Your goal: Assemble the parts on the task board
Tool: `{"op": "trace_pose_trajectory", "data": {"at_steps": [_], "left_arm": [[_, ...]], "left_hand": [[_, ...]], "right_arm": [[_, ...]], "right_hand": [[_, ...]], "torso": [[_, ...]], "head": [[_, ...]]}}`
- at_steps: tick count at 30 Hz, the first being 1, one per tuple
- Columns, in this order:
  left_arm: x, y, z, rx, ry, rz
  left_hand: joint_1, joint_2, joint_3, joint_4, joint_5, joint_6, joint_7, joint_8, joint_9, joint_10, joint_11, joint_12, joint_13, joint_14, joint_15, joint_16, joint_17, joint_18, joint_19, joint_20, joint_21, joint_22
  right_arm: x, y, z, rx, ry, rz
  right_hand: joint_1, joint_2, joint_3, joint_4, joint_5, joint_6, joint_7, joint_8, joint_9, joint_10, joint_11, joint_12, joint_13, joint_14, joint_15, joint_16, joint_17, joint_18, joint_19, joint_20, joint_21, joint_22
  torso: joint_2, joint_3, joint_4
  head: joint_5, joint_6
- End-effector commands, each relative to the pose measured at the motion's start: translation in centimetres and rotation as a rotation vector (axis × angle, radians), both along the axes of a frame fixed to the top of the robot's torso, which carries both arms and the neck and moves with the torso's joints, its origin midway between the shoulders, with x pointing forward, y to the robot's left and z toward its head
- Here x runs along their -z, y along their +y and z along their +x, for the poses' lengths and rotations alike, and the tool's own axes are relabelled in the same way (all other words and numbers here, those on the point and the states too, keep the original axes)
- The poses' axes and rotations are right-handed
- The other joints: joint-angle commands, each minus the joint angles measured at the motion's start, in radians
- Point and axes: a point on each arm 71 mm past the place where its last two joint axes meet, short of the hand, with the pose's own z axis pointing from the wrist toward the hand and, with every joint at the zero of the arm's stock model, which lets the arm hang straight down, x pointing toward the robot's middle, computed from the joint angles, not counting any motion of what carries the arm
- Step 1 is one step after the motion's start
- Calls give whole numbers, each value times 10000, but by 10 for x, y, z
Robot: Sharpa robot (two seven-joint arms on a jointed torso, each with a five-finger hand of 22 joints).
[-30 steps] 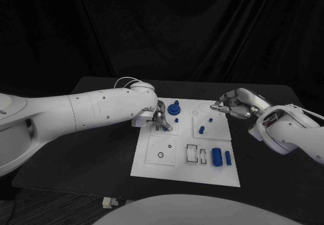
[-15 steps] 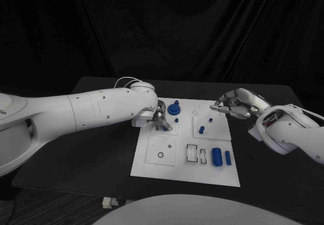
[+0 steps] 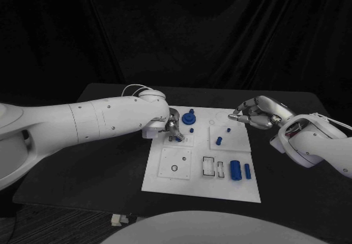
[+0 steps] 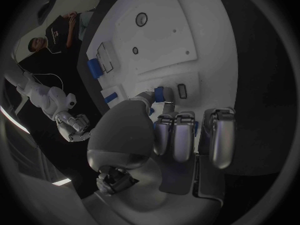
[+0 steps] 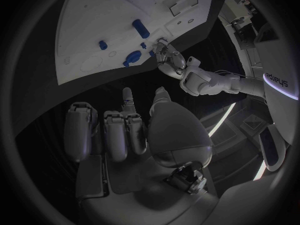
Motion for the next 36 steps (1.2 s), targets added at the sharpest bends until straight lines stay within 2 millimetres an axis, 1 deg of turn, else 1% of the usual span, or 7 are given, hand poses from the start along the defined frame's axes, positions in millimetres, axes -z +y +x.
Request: {"op": "trace_pose_trajectory", "data": {"at_steps": [1, 6, 14, 17, 27, 30, 36], "left_arm": [[-2, 1, -2, -150, -261, -266], [-7, 2, -2, -139, -367, -319], [-16, 0, 0, 126, -281, -130], [-16, -1, 0, 274, -70, 111], [-12, -1, 3, 408, 851, 784], [-11, -2, 3, 389, 1162, 840], [-10, -4, 5, 448, 1506, 1033]], "left_hand": [[100, -34, 184, -96, -24, 121, -14, 54, 19, 1042, 1, -6, 2618, 1058, -27, 27, 2634, 161, 561, 16, -16, 2336], [120, -84, 257, -104, -56, 154, -23, 47, 0, 1042, -6, -6, 2618, 1058, -32, 27, 2634, 160, 565, 12, -12, 2338], [115, -190, 424, -81, -274, 276, -41, 39, -51, 1033, -19, -15, 2607, 1058, -43, 27, 2634, 164, 559, 0, -31, 2333], [80, -235, 500, -52, -431, 328, -41, 17, -90, 1013, -22, -36, 2583, 1058, -49, 27, 2634, 165, 556, -6, -40, 2330], [131, -307, 661, -106, -529, 478, -76, -21, -172, 1006, -47, -44, 2574, 1058, -65, 27, 2634, 170, 548, -19, -63, 2324], [96, -354, 767, -122, -793, 547, -69, -115, -271, 1016, -45, -34, 2586, 1058, -69, 27, 2634, 165, 559, -27, -47, 2330], [107, -402, 886, -199, -1072, 611, -67, -214, -365, 1007, -46, -44, 2575, 1058, -70, 27, 2634, 170, 550, -31, -70, 2324]], "right_arm": [[2, -1, 0, 96, 96, -90], [2, -1, 0, 100, 101, -93], [2, -1, 0, 95, 112, -94], [2, -1, 0, 93, 116, -96], [2, 0, 0, 81, 128, -97], [2, 0, 0, 87, 129, -100], [2, -1, 0, 89, 139, -110]], "right_hand": [[-25, 55, -70, 14, -6, 13, -3, -37, -9, 1043, 62, 35, 2634, 1047, 51, -5, 2555, 96, 60, 50, -44, 1980], [-25, 55, -70, 14, -6, 13, -3, -37, -9, 1043, 62, 35, 2634, 1047, 51, -5, 2555, 96, 60, 50, -44, 1980], [-25, 55, -70, 14, -6, 13, -3, -37, -9, 1043, 62, 35, 2634, 1047, 51, -5, 2555, 96, 60, 50, -44, 1980], [-14, 66, -80, 6, 5, 0, -1, -46, -13, 1043, 64, 35, 2634, 1042, 51, -14, 2536, 99, 54, 50, -57, 1975], [-14, 66, -80, 6, 5, 0, -1, -46, -13, 1043, 64, 35, 2634, 1042, 51, -14, 2536, 99, 54, 50, -57, 1975], [-14, 66, -80, 6, 5, 0, -1, -46, -13, 1043, 64, 35, 2634, 1042, 51, -14, 2536, 99, 54, 50, -57, 1975], [-2, 70, -87, 0, 9, -5, 0, -50, -16, 1043, 65, 35, 2634, 1041, 52, -16, 2532, 101, 50, 51, -66, 1973]], "torso": [[-5, 1, 3], [-3, -1, 5], [-8, 1, 1], [-5, -1, 1], [1, 0, -6], [7, 2, -1], [8, -1, 5]], "head": [[0, -2], [-3, -2], [-3, -2], [-2, -2], [-4, -2], [-31, -2], [-20, -2]]}}
